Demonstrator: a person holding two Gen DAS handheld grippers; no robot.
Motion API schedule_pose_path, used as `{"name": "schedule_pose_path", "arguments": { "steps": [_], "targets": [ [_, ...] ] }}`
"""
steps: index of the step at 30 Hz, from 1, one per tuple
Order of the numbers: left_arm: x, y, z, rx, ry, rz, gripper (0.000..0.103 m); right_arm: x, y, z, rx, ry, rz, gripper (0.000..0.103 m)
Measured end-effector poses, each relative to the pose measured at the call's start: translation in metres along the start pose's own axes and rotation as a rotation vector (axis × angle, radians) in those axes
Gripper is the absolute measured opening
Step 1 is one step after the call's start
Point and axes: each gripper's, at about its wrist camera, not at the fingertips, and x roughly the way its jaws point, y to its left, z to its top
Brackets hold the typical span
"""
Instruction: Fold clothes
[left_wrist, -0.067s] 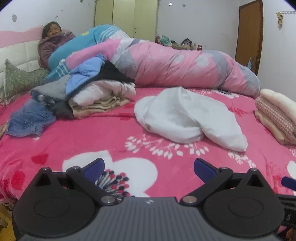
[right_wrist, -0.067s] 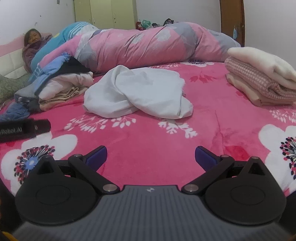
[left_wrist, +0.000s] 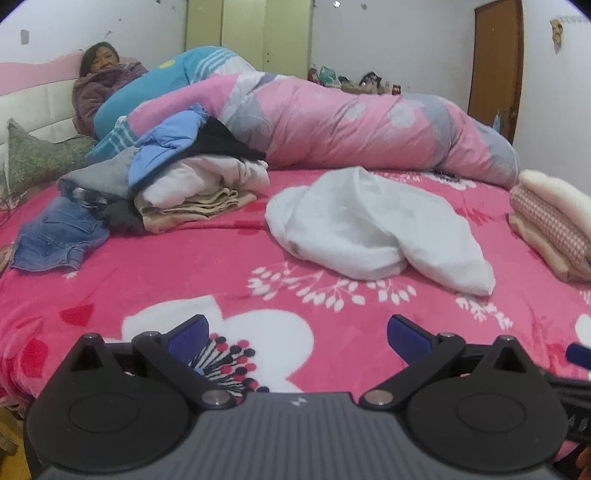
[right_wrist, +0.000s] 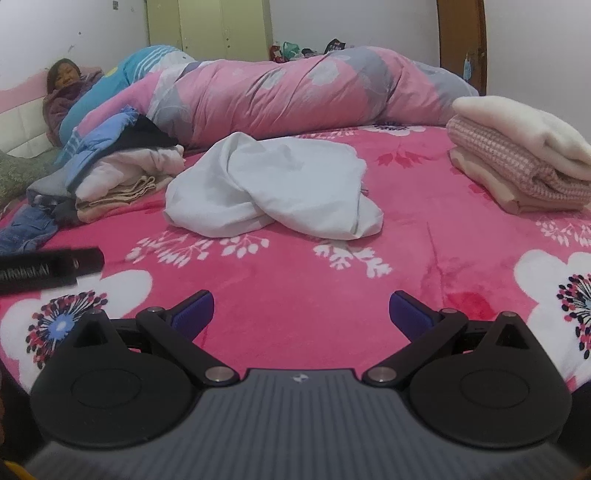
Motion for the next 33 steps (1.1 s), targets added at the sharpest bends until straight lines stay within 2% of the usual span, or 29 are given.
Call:
{"name": "schedule_pose_path", "arguments": {
  "steps": [4, 9, 22, 27, 33],
  "targets": [
    [-0.002, -0.009, -0.013, 0.055, 0.012, 0.012, 0.103, 0.001, -0.006, 0.0, 0.032, 0.013, 0.004, 0.102],
    [0.019, -0.009, -0.005, 0.046, 0.099, -0.027, 0.103, 0.005, -0.006, 0.005, 0.039, 0.017, -0.035, 0.102],
    [0.042, -0.004, 0.001, 0.012, 0.062, 0.006, 0.103, 0.017, -0.008, 0.013, 0.042, -0.018, -0.115, 0.102],
    [0.046, 0.004, -0.001, -0.026, 0.074, -0.033, 0.103, 0.026, -0.004, 0.015, 0.02, -0.019, -0.13, 0.102],
    [0.047, 0.011, 0.003, -0.043, 0.069, -0.028, 0.103, 0.029, 0.002, 0.019, 0.008, -0.001, -0.123, 0.102]
  ]
}}
